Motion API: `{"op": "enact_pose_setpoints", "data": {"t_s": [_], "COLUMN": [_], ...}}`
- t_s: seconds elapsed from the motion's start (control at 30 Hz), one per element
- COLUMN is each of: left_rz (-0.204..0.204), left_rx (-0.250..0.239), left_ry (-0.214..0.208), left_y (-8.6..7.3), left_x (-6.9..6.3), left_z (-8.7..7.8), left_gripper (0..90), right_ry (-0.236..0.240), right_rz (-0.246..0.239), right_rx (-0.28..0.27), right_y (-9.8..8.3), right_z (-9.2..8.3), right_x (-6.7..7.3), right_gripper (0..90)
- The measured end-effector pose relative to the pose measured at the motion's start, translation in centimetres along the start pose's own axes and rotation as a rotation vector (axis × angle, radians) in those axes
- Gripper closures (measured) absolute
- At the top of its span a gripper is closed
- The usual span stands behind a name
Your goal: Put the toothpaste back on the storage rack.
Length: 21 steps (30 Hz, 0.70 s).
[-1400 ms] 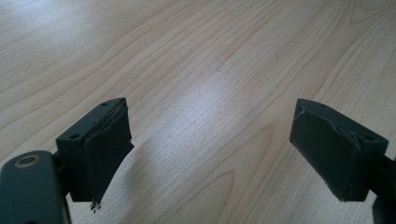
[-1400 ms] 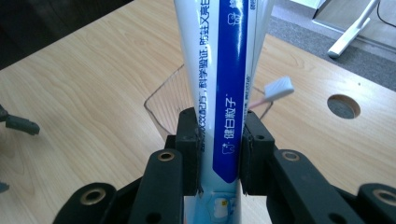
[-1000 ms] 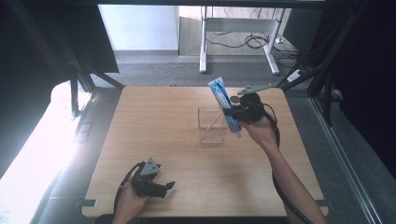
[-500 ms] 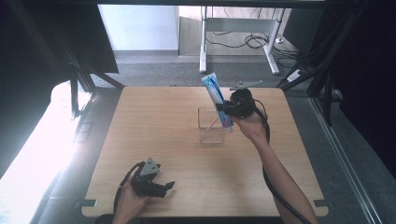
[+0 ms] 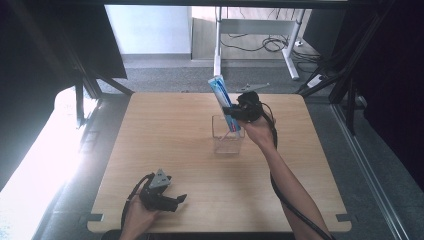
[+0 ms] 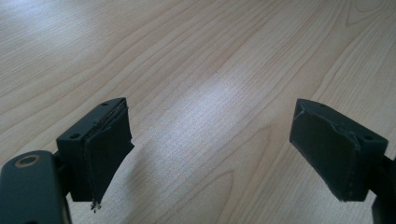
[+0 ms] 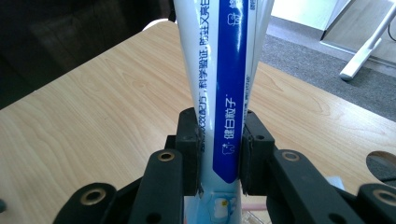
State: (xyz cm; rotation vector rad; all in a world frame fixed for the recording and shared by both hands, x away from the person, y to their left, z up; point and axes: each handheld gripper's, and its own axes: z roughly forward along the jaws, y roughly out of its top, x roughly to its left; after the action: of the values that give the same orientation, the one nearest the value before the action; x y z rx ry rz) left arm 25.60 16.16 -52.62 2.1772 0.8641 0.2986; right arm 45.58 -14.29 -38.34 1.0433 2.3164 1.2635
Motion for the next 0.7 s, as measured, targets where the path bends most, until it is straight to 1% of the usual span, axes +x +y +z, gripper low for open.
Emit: {"op": "enact_pose_setpoints", "data": {"t_s": [0.2,0.37,0.43,0.7], "left_rz": [-0.003,-0.004,-0.005,-0.005], "left_rx": [-0.002,-0.002,-0.003,0.001], "left_ry": [-0.005,-0.007,-0.007,-0.008], "left_y": [0.0,-0.1,-0.1,-0.1], "left_x": [0.0,0.0,0.0,0.0], "left_z": [0.0,0.0,0.0,0.0], "left_gripper": [13.0,13.0,13.0,13.0], "right_ry": [-0.001,-0.007,-0.006,-0.003], "right_rz": [-0.007,-0.024,-0.030,-0.027], "right_rx": [0.006,0.020,0.023,0.041], "right_y": [-0.5,-1.3,-1.7,-2.8], "right_z": [1.3,2.2,2.5,3.1], "right_x": [-0.3,-0.6,-0.7,-1.2], "right_gripper": [73.3,73.3,73.2,73.1]}}
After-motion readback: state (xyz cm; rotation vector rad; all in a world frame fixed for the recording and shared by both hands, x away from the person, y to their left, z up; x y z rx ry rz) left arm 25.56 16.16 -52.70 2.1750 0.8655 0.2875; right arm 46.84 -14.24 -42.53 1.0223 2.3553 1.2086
